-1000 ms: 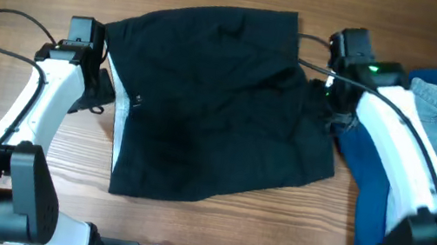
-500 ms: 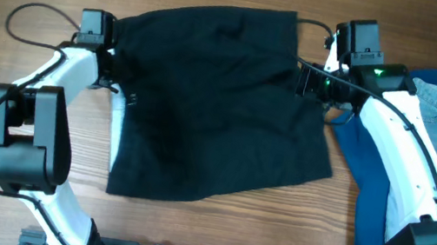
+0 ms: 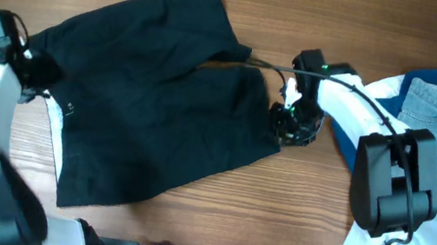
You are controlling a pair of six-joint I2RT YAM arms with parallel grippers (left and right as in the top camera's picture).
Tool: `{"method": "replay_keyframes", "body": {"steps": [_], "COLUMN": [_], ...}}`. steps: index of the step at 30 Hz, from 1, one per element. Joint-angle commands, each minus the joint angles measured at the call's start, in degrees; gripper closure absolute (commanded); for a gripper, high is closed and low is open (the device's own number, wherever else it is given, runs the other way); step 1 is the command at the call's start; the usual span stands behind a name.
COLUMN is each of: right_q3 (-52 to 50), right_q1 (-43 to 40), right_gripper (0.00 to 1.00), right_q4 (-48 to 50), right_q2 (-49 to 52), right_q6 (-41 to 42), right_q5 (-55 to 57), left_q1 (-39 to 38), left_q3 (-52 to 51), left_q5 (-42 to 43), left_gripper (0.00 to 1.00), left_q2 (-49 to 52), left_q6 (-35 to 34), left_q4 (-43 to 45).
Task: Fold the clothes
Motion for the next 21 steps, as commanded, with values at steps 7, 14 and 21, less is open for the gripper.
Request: {"method": "replay_keyframes", "body": {"steps": [7,14,21], "right_q3": [-1.79,-1.81,-1.79], "right_q1": [-1.16,-1.62,-1.70], "right_gripper": [0.96,0.23,0.38], "right_q4": [-10.73,5.92,52.26], "right_q2": [-10.19,-24.41,-8.94], "right_q6": [14.14,6.95,18.88], "right_q5": [25.11,21.97,6.32], "left_q1": [-3.45,-13.16,-19.52], "left_q3": [0.15,0.04,-0.15], "left_q5": [5.62,0.46,0.46], "left_gripper": [0.44,0.38,0.34], "left_q2": [-9.35,-9.18,-6.69], "left_q6": [0.57,0.55,0.57], "left_q4": [-15.32,-15.32,-15.32]}}
